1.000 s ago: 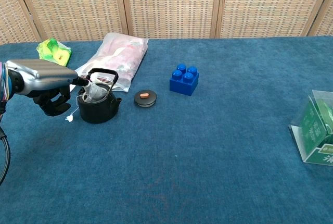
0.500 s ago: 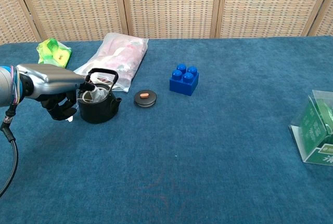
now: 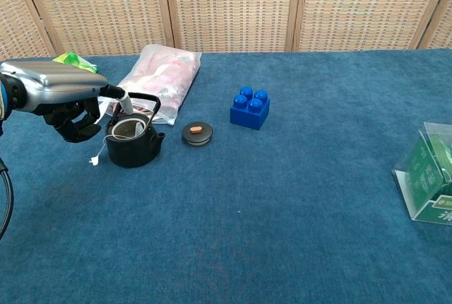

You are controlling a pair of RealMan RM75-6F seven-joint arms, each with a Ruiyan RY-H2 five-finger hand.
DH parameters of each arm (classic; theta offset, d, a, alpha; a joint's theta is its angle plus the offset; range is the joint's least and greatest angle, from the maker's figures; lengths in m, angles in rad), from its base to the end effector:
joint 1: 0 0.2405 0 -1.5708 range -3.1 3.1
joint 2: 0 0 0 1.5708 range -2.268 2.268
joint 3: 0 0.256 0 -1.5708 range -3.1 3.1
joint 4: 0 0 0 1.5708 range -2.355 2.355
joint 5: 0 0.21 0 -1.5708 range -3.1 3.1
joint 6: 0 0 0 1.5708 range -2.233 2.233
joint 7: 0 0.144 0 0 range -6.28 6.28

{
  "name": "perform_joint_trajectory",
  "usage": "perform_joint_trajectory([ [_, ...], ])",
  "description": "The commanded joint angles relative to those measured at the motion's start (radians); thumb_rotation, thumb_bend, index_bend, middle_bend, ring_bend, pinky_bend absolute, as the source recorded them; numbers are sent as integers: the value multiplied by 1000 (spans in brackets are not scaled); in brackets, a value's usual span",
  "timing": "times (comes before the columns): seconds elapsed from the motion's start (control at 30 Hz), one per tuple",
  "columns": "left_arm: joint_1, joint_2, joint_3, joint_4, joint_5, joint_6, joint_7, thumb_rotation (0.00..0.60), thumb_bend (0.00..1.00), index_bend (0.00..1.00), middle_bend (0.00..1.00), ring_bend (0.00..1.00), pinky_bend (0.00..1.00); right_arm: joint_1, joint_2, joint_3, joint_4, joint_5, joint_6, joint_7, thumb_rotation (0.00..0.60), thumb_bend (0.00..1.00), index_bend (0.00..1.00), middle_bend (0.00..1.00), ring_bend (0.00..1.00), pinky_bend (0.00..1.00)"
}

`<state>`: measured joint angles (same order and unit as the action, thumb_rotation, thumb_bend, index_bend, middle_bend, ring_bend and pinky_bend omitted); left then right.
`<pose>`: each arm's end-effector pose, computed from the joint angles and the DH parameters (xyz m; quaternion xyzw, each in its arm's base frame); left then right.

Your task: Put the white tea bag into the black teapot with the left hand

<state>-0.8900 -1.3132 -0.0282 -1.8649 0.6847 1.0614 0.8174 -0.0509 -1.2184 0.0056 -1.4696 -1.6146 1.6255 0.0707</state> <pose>-0.1420 0.3149 0.0244 -0.8021 -0.3239 -0.2048 0.4580 -0.3298 -0.1282 0.1452 0.5784 -0.3845 0.4069 0.5933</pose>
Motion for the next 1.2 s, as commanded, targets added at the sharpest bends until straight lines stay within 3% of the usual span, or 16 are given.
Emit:
perform_joint_trajectory([
  [0.03,-6,-8,2,5,-7,-6,2,600,574,197,780,760,655,-1,0,0,1,1,1,2,600,8,118,197,83,157],
  [0.37,8,-30,-3,25,-3,28,-36,600,574,196,745,741,649,-9,0,0,9,10,6,9,600,9,118,197,83,157],
  [0.53,142,12,34,-33,182,196,-180,600,574,185,544,535,584,-7,-1,2,13,9,5,12,600,9,118,197,83,157],
  [0.67,228,34,66,-43,311,278,-283,600,564,149,360,333,414,-2,1,3,9,2,6,9,600,8,118,197,83,157],
  [0.73,275,43,85,-44,382,326,-334,600,532,121,249,202,266,1,3,3,7,-3,4,5,600,8,118,197,83,157],
  [0.87,402,38,135,-20,555,475,-470,600,483,112,138,79,75,7,5,5,0,-7,1,-1,600,8,118,197,82,157],
  [1.0,512,32,185,32,674,590,-537,600,477,112,69,8,4,15,9,6,-7,-11,-6,-8,600,8,118,197,83,157],
  [1.2,639,32,207,92,751,716,-622,600,462,112,18,0,0,21,13,8,-15,-16,-9,-17,600,8,118,197,83,157],
])
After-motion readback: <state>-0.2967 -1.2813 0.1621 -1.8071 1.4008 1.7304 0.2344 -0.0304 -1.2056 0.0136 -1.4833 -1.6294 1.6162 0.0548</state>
